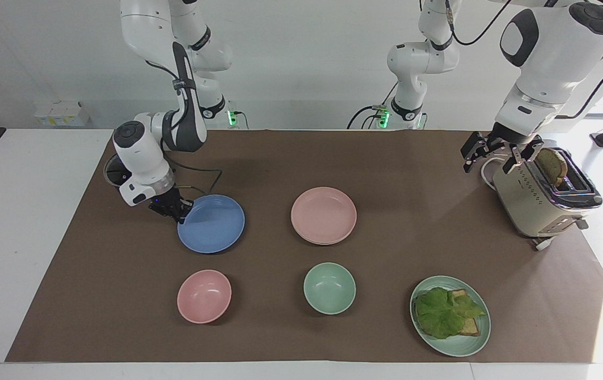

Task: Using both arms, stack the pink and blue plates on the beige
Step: 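Grasp the blue plate with the right gripper and carry it over the pink plate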

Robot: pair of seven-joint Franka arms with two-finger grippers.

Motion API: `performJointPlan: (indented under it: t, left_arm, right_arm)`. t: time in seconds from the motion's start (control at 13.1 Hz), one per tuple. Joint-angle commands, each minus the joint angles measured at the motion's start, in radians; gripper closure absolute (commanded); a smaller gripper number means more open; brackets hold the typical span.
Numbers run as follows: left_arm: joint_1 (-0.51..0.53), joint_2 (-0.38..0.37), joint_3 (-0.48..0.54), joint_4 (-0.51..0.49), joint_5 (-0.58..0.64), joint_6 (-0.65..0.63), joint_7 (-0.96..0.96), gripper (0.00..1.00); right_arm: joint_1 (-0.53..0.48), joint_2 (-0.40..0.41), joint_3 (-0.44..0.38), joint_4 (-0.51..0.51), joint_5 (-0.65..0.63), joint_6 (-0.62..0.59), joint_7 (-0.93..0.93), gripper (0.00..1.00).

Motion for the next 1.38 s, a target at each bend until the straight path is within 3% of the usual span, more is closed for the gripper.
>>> performJointPlan:
  t: [0.0, 0.23, 0.38, 0.54, 0.69, 1.0, 1.3]
  left_arm:
    - [0.007, -0.004, -0.003, 0.01, 0.015, -0.018, 0.013, 0.0]
    - [0.007, -0.004, -0.004, 0.008, 0.015, -0.018, 0.013, 0.0]
    - [0.007, -0.004, -0.004, 0.01, 0.015, -0.018, 0.013, 0.0]
    - [0.007, -0.004, -0.003, 0.01, 0.013, -0.018, 0.013, 0.0]
    - [0.007, -0.004, -0.004, 0.01, 0.015, -0.018, 0.013, 0.0]
    - [0.007, -0.004, -0.004, 0.008, 0.015, -0.018, 0.013, 0.0]
    - [0.007, -0.004, -0.003, 0.008, 0.015, -0.018, 0.013, 0.0]
  right_arm:
    - [-0.009, -0.04, 0.01, 0.046, 0.14, -0.113, -0.125, 1.0]
    - [0.006, -0.112, 0.011, 0.057, 0.217, -0.162, -0.162, 1.0]
    - [0.031, -0.108, 0.04, 0.076, 0.267, -0.161, -0.155, 1.0]
    - [0.109, -0.097, 0.043, 0.096, 0.34, -0.136, -0.104, 1.0]
    - [0.224, -0.093, 0.043, 0.099, 0.337, -0.084, 0.061, 1.0]
    - [0.379, 0.018, 0.043, 0.155, 0.32, 0.008, 0.264, 1.0]
    - [0.473, 0.078, 0.04, 0.146, 0.271, 0.074, 0.318, 1.0]
